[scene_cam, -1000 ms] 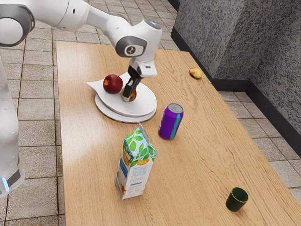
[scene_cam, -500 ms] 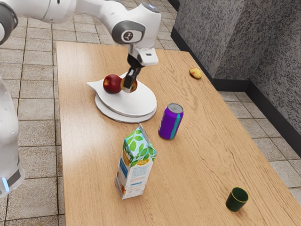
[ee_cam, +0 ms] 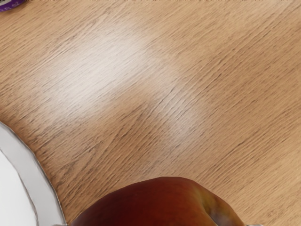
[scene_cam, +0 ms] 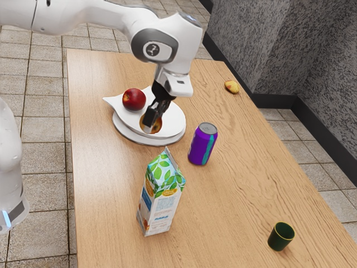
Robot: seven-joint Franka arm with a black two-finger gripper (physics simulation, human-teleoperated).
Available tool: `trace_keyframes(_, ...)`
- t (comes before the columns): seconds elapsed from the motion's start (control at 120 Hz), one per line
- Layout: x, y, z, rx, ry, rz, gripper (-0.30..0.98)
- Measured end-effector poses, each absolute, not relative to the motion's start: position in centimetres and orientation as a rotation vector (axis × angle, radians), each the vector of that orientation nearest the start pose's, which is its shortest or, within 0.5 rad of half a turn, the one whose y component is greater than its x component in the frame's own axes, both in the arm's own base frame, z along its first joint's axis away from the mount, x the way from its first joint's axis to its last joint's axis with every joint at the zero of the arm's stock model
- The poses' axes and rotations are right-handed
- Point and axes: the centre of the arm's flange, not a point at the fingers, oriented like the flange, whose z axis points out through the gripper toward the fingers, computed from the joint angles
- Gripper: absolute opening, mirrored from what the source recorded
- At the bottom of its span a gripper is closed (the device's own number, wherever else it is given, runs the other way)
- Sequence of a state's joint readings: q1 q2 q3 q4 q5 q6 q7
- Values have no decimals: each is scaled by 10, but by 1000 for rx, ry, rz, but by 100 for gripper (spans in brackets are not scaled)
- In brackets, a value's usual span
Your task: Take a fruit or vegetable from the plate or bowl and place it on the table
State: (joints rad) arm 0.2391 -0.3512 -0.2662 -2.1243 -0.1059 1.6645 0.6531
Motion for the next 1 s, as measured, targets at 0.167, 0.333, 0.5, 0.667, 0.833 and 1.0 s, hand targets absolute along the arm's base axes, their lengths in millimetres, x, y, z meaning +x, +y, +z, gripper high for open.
trace_keyframes(0.167, 437, -51, 535, -3043, 1025, 205, 42)
trace_keyframes(0.333, 435, -60, 531, -3062, 1029, 230, 42)
trace_keyframes(0.5, 434, -64, 529, -3088, 1020, 249, 48)
trace_keyframes(0.667, 434, -65, 530, -3106, 987, 254, 62)
trace_keyframes(0.833, 434, -64, 530, -3115, 959, 249, 66)
trace_keyframes(1.0, 437, -64, 532, -3118, 937, 220, 68)
